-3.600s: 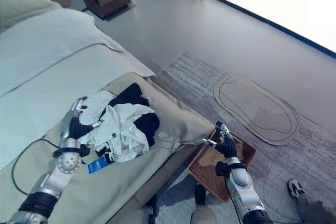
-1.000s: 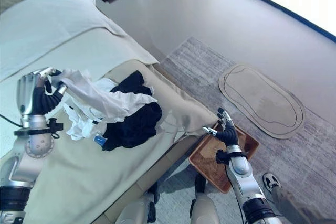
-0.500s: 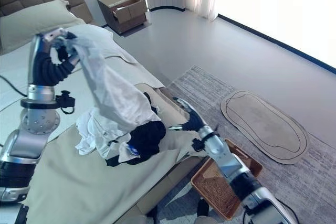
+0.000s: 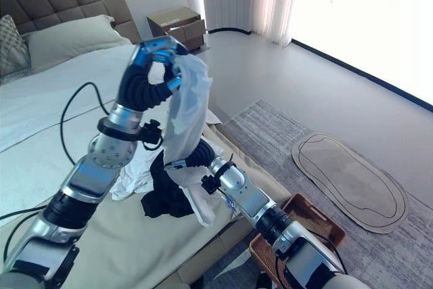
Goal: Pick up clothes into the bucket
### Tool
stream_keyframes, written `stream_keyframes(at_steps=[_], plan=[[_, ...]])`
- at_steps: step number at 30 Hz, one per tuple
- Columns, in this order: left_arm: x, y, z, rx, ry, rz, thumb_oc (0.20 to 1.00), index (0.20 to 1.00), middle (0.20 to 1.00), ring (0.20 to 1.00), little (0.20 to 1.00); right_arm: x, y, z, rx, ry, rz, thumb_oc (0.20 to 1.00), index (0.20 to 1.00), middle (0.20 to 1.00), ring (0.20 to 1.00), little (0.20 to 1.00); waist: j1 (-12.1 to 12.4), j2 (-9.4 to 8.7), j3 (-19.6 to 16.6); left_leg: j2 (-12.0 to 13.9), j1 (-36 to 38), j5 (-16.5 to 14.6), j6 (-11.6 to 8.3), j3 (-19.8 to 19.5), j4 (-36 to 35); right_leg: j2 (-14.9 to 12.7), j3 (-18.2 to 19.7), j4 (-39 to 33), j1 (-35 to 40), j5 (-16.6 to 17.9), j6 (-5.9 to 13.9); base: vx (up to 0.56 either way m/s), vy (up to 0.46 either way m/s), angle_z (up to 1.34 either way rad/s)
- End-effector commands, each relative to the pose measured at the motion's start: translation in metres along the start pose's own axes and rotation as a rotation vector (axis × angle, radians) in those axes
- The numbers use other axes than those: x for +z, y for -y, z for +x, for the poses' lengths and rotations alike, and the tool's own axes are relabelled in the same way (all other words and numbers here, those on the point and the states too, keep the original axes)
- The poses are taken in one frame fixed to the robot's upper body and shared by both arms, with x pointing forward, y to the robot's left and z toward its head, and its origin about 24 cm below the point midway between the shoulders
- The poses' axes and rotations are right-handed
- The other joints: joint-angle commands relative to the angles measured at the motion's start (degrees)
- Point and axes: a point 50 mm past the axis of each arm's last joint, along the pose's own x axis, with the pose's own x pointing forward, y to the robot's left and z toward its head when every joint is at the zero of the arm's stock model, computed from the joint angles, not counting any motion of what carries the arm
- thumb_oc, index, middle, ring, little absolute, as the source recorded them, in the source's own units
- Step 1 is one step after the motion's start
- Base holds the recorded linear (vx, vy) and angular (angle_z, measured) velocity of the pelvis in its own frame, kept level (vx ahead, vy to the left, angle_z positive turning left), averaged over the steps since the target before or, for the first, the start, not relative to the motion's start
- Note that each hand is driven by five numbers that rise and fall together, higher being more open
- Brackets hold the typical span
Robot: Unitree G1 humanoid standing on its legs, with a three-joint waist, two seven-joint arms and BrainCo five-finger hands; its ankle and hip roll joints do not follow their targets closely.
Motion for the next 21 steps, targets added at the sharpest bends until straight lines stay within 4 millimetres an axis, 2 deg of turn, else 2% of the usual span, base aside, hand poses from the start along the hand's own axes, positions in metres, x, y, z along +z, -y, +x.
stream_keyframes(at_steps=[1,2,3,5,8,11,12,16,21], plan=[[0.039,-0.008,0.039,0.024,0.232,-0.055,0.200,0.200,0.200,0.200,0.200,0.023,-0.015,0.022,0.079,0.074,0.011,1.000,1.000,1.000,1.000,1.000,0.57,-3.09,-1.64,0.94,0.46,-5.04,-0.05,1.62,4.36,-5.19,-1.97,2.37,0.26,0.43,3.53,0.00,0.000,0.00],[0.039,-0.008,0.039,0.024,0.232,-0.055,0.200,0.200,0.200,0.200,0.200,0.024,-0.015,0.022,0.079,0.074,0.011,0.900,0.900,0.900,0.900,0.900,0.58,-3.09,-1.62,0.94,0.47,-5.04,-0.05,1.62,4.36,-5.19,-1.97,2.37,0.26,0.44,3.53,0.00,0.000,0.00],[0.044,-0.009,0.044,0.019,0.258,-0.044,0.200,0.200,0.200,0.200,0.200,0.017,-0.017,0.021,0.094,0.046,0.011,0.200,0.200,0.200,0.200,0.200,0.66,-3.08,-1.91,0.93,0.49,-5.07,-0.04,1.62,4.36,-5.18,-2.09,2.34,0.39,0.45,3.57,0.00,0.000,0.00],[0.048,-0.011,0.047,0.018,0.279,-0.026,0.200,0.200,0.200,0.200,0.200,0.012,-0.017,0.018,0.105,0.022,-0.023,0.200,0.200,0.200,0.200,0.200,0.60,-3.09,-2.13,0.88,0.52,-5.10,-0.07,1.49,4.34,-5.14,-2.09,2.30,0.45,0.41,3.57,0.00,0.000,0.00],[0.050,-0.017,0.051,0.013,0.294,0.026,0.200,0.200,0.200,0.200,0.200,0.000,-0.008,0.011,0.087,-0.038,-0.161,0.200,0.200,0.200,0.200,0.200,0.47,-3.12,-2.55,0.76,0.69,-5.18,-0.04,1.34,4.24,-5.09,-2.27,2.27,0.71,0.36,3.66,0.01,0.002,0.05],[0.050,-0.022,0.053,0.016,0.300,0.054,0.200,0.200,0.200,0.200,0.200,-0.011,0.000,0.004,0.059,-0.084,-0.194,0.200,0.200,0.200,0.200,0.200,0.42,-3.11,-2.79,0.75,0.78,-5.21,-0.02,1.35,4.22,-5.11,-2.35,2.24,0.86,0.38,3.72,0.00,0.000,0.01],[0.050,-0.033,0.053,0.037,0.303,0.108,0.200,0.200,0.200,0.200,0.200,-0.024,0.010,-0.008,0.017,-0.135,-0.202,0.200,0.200,0.200,0.200,0.200,0.26,-3.11,-2.99,0.70,0.90,-5.25,0.02,1.30,4.19,-5.12,-2.31,2.25,0.93,0.39,3.79,0.00,0.000,0.00],[0.046,-0.061,0.051,0.112,0.278,0.226,0.200,0.200,0.200,0.200,0.200,-0.055,0.036,-0.048,-0.089,-0.262,-0.192,0.200,0.200,0.200,0.200,0.200,-0.11,-3.17,-3.25,0.66,1.19,-5.25,0.05,1.34,3.99,-5.18,-2.42,2.24,1.15,0.44,4.00,0.00,0.000,0.00],[0.033,-0.100,0.033,0.245,0.193,0.301,0.200,0.200,0.200,0.200,0.200,-0.085,0.061,-0.108,-0.265,-0.403,-0.133,0.200,0.200,0.200,0.200,0.200,-0.82,-3.18,-3.45,0.75,1.58,-4.99,-0.01,1.53,3.44,-5.10,-2.51,2.25,1.19,0.41,4.13,0.00,0.000,0.00]])
